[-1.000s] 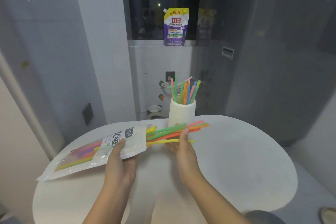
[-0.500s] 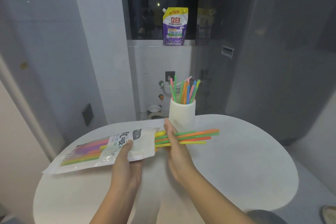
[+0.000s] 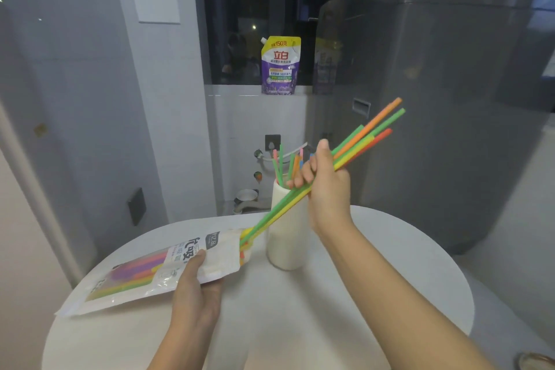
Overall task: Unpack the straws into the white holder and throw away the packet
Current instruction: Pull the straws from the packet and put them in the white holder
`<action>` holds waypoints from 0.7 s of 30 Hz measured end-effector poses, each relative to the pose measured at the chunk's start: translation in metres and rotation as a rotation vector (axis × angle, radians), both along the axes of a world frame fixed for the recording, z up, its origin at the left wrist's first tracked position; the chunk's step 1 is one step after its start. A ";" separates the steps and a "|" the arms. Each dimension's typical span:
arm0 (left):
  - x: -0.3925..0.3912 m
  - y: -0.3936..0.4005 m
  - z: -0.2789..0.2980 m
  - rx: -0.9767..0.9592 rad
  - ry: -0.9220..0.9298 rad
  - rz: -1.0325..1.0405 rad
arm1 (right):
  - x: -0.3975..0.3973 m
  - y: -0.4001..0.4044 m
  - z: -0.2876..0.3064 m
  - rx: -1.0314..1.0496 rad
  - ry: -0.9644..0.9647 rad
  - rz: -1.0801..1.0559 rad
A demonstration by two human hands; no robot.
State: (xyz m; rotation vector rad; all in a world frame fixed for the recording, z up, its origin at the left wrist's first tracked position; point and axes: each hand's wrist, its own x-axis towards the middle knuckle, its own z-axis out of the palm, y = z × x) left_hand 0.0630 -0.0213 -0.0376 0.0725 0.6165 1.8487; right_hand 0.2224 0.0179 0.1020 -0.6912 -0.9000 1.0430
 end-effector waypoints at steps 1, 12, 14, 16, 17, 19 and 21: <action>0.001 -0.001 0.001 0.005 0.001 -0.005 | 0.002 0.002 0.013 0.021 -0.018 -0.038; -0.001 -0.002 0.006 0.007 0.008 -0.013 | 0.015 0.035 0.086 0.057 -0.099 -0.320; -0.003 -0.003 0.007 0.006 -0.004 -0.007 | 0.014 0.040 0.088 0.065 -0.123 -0.349; -0.004 -0.002 0.008 0.002 -0.016 -0.002 | 0.015 0.044 0.090 0.071 -0.139 -0.380; -0.005 -0.001 0.007 0.001 -0.022 0.001 | 0.014 0.046 0.092 0.075 -0.145 -0.389; -0.006 -0.001 0.008 0.003 -0.017 0.003 | 0.014 0.048 0.094 0.091 -0.150 -0.401; -0.007 0.000 0.008 0.009 -0.011 0.004 | 0.011 0.051 0.094 0.100 -0.179 -0.414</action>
